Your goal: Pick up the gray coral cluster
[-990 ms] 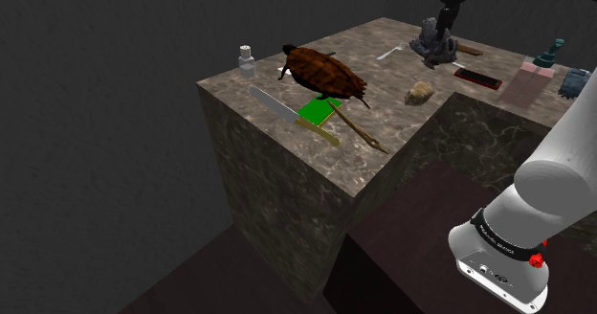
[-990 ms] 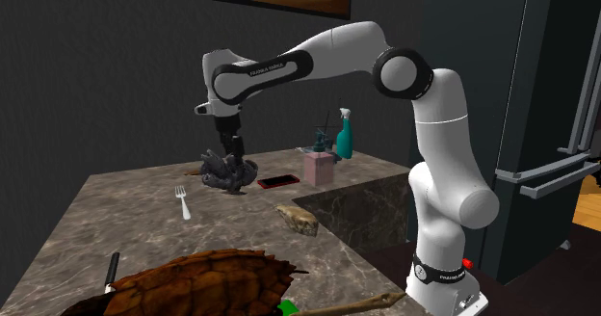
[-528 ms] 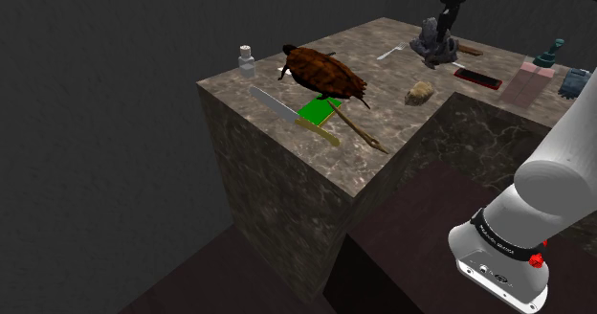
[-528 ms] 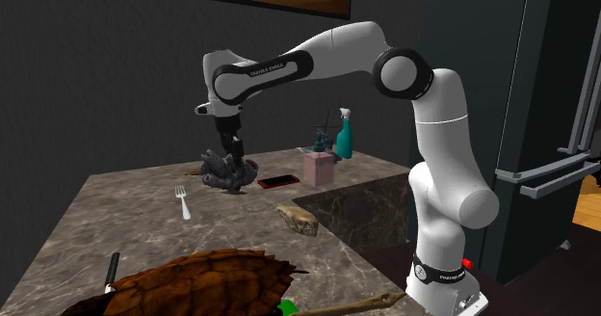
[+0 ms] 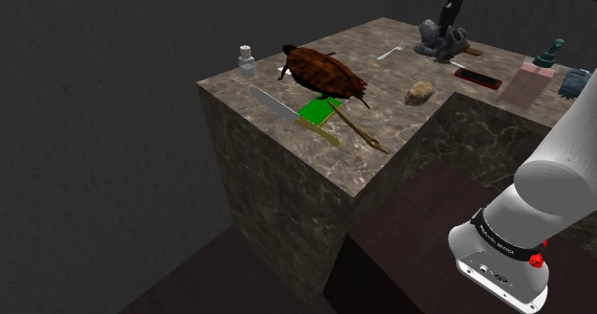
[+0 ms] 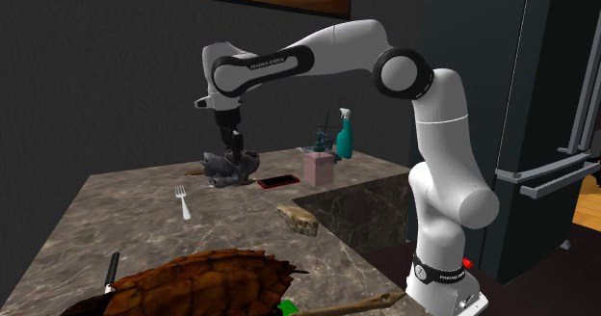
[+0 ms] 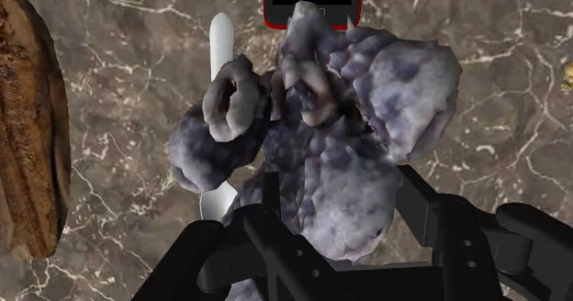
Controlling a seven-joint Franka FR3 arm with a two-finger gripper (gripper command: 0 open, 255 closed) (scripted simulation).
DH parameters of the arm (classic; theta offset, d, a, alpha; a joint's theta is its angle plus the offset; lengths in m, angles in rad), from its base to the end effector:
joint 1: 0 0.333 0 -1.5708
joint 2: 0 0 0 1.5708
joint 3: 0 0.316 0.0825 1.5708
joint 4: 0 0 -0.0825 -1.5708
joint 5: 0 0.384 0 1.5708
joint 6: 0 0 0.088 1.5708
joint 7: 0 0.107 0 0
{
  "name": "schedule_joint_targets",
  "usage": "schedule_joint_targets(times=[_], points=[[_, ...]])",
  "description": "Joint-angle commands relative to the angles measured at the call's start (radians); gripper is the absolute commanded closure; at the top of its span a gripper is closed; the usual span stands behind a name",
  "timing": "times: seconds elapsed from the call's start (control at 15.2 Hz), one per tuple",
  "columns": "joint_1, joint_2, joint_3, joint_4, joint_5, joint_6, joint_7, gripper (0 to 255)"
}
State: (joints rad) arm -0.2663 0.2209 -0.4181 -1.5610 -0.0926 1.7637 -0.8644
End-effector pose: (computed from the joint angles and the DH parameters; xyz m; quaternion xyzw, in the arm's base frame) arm 0.4936 -0.3837 0.5268 0.9906 0.1028 -0.0627 0.0643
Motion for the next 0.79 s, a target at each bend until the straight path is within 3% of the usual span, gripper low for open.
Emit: schedule_joint_targets(times=[0.0, 0.73], points=[[-0.001, 0.003, 0.000, 0.033, 0.002, -0.028, -0.003, 255], [-0.010, 0.024, -0.003, 0.183, 0.012, -0.157, -0.026, 255]])
